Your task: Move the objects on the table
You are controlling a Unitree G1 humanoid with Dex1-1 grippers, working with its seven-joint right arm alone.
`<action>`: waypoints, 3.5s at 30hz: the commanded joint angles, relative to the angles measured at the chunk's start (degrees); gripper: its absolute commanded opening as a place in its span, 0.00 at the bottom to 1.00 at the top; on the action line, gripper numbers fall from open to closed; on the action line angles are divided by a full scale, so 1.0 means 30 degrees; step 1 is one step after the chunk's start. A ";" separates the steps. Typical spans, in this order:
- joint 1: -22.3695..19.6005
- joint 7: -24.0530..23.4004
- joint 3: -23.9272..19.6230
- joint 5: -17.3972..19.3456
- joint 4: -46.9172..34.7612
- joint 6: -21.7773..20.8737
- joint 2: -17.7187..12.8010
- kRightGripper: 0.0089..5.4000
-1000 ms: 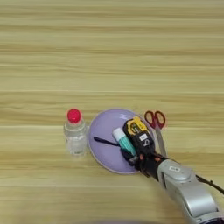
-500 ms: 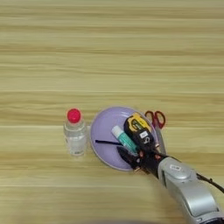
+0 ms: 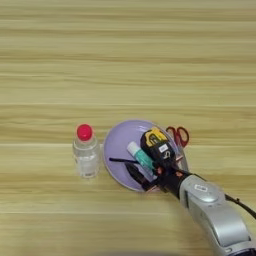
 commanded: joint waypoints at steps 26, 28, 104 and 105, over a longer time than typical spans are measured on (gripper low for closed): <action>-0.3409 -0.4599 -0.5427 -0.1241 -0.0998 -0.2110 -0.1688 1.00; -0.3710 -0.4906 -0.5771 -0.1479 -0.0443 -0.1874 -0.2024 1.00; -0.3950 -0.3595 -0.1477 -0.6317 0.5500 -0.3135 -0.3566 1.00; -0.3918 -0.3579 -0.1437 -0.6342 0.5445 -0.3120 -0.3548 1.00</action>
